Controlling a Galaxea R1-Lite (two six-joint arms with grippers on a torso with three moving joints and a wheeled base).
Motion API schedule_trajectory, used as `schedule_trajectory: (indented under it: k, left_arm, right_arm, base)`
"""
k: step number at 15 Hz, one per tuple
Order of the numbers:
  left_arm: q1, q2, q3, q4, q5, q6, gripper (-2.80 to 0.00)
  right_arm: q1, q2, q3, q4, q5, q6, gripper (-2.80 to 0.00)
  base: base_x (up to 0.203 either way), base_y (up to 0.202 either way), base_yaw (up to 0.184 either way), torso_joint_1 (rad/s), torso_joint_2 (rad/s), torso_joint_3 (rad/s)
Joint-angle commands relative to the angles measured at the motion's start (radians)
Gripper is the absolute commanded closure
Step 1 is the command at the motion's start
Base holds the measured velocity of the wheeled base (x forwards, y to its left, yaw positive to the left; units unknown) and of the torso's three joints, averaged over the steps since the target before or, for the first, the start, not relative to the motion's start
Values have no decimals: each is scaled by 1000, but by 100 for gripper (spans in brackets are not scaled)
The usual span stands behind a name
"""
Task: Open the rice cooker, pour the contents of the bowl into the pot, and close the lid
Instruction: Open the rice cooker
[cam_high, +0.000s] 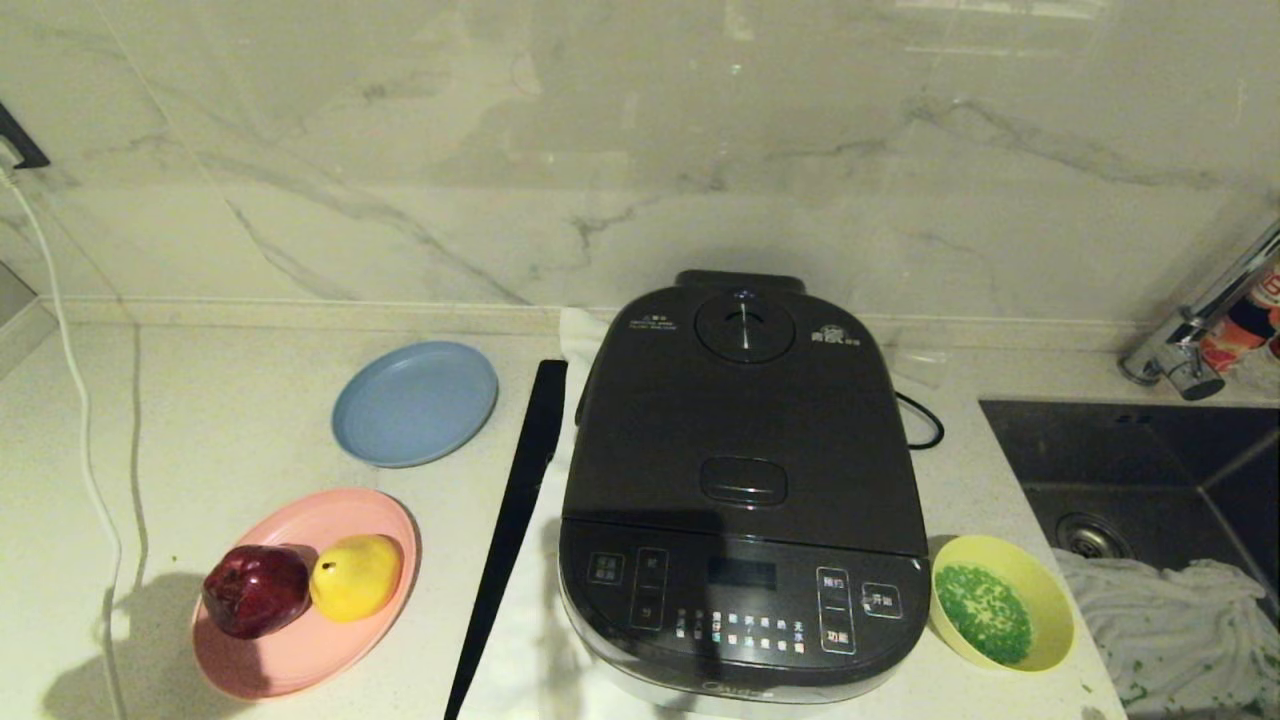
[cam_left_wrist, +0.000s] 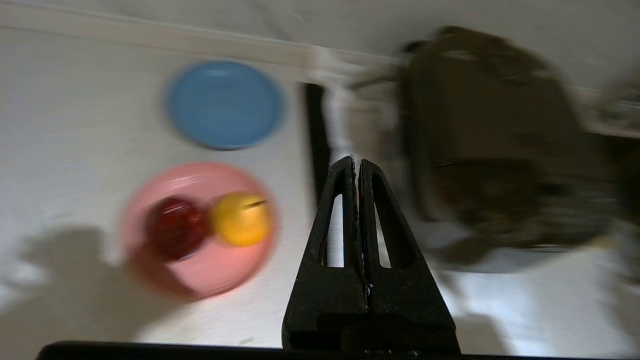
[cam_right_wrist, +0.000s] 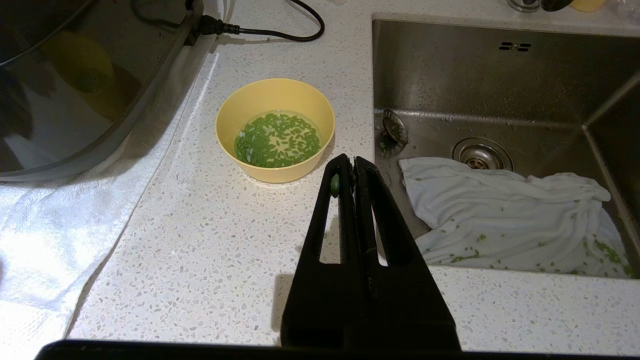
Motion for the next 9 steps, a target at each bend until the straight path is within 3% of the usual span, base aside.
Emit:
schedule_trajectory:
  k: [1, 3, 5, 7, 9]
  left_arm:
    - [-9, 348, -177, 14, -155, -78, 0]
    - [-57, 527, -319, 41, -264, -166, 0]
    - [-189, 673, -428, 75, -314, -228, 0]
    - [-326, 784, -518, 99, -332, -282, 0]
    - [-458, 887, -594, 132, -294, -308, 0]
  right_arm:
    - [1, -2, 0, 0, 1, 0, 0]
    - [1, -2, 0, 1, 1, 0, 0]
    - [0, -2, 0, 1, 0, 0, 0]
    - [0, -2, 0, 1, 1, 0, 0]
    - [1, -2, 0, 1, 1, 0, 0]
  base:
    - [0, 0, 0, 0, 0, 0]
    - [0, 0, 0, 0, 0, 0]
    - [0, 0, 0, 0, 0, 0]
    - [0, 0, 0, 0, 0, 0]
    - [0, 0, 0, 0, 0, 0]
